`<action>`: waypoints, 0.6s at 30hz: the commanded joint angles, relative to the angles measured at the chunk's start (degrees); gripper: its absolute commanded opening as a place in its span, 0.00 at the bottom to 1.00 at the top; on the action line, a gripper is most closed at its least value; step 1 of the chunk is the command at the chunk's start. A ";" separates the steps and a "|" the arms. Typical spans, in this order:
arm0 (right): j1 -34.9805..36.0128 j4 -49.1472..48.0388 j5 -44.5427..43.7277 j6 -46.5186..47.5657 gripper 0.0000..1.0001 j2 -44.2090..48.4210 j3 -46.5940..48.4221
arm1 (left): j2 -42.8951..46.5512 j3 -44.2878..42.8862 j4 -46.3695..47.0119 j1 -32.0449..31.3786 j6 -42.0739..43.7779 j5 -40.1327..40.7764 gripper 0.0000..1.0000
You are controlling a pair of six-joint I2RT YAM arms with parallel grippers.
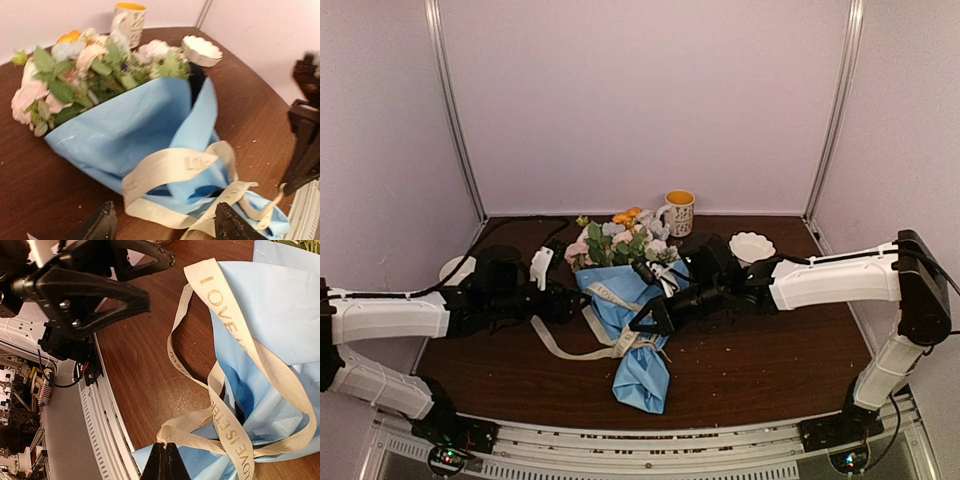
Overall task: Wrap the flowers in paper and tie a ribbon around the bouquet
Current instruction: Cross the half-tied ribbon over the folded bouquet.
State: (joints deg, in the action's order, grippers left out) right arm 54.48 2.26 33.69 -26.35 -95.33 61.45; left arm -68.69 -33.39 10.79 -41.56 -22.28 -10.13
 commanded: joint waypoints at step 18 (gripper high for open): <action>-0.33 -1.80 -1.47 -1.08 0.00 0.82 -1.68 | -20.38 -1.74 12.76 5.41 -2.69 -5.06 0.58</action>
State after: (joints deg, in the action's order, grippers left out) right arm 54.48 1.52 33.47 -27.38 -95.33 60.38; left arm -88.38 -34.17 14.04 -36.51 -26.04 -9.30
